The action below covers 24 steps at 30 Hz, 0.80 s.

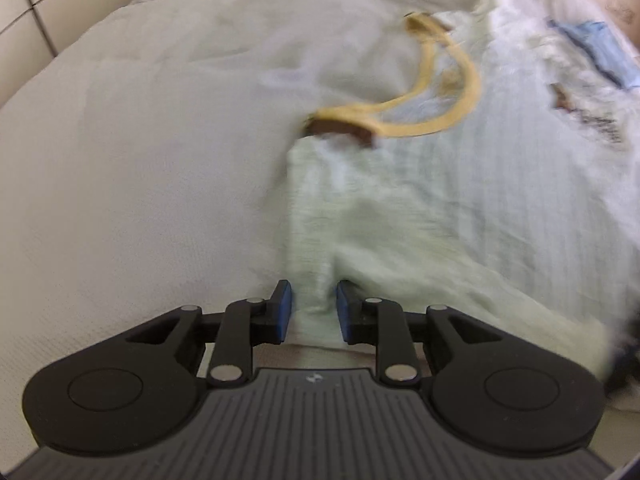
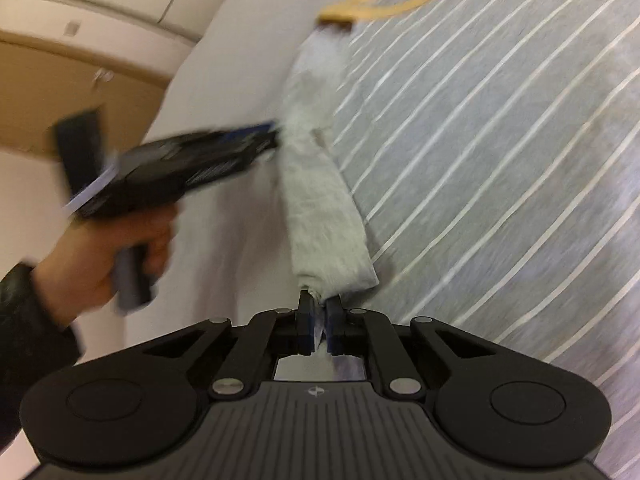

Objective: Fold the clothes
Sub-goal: 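Open both grippers and lift them off the folded side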

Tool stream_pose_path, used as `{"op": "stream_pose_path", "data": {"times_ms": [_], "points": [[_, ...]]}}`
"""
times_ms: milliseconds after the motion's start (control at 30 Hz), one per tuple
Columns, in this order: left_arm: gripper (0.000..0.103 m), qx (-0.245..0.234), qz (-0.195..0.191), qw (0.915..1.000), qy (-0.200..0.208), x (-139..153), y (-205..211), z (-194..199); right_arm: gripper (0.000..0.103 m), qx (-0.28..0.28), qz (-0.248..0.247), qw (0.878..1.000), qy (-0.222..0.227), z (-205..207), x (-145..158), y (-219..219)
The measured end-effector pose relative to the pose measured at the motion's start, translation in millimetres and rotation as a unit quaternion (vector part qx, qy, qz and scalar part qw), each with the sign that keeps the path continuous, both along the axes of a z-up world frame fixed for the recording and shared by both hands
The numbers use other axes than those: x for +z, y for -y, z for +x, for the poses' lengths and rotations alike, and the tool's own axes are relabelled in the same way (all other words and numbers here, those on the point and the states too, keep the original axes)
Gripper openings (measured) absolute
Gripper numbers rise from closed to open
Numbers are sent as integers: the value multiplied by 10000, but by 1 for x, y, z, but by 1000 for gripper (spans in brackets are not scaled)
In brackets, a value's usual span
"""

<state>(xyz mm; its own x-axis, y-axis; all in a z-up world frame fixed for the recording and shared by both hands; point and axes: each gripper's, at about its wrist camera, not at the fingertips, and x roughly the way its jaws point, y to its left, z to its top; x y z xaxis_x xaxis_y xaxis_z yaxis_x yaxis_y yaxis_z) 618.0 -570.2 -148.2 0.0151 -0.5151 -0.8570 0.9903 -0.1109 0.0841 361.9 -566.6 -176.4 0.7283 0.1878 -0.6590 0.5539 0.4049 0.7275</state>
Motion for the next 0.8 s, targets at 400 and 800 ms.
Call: {"op": "stream_pose_path", "data": {"times_ms": [400,800], "points": [[21,466,-254,9984,182,19,-16,4,17,116,-173,9997,-162,-40,26,-10],[21,-435,-218,9988,-43,6,-20,-44,13,550,-918,9942,-63,22,11,-4]]}}
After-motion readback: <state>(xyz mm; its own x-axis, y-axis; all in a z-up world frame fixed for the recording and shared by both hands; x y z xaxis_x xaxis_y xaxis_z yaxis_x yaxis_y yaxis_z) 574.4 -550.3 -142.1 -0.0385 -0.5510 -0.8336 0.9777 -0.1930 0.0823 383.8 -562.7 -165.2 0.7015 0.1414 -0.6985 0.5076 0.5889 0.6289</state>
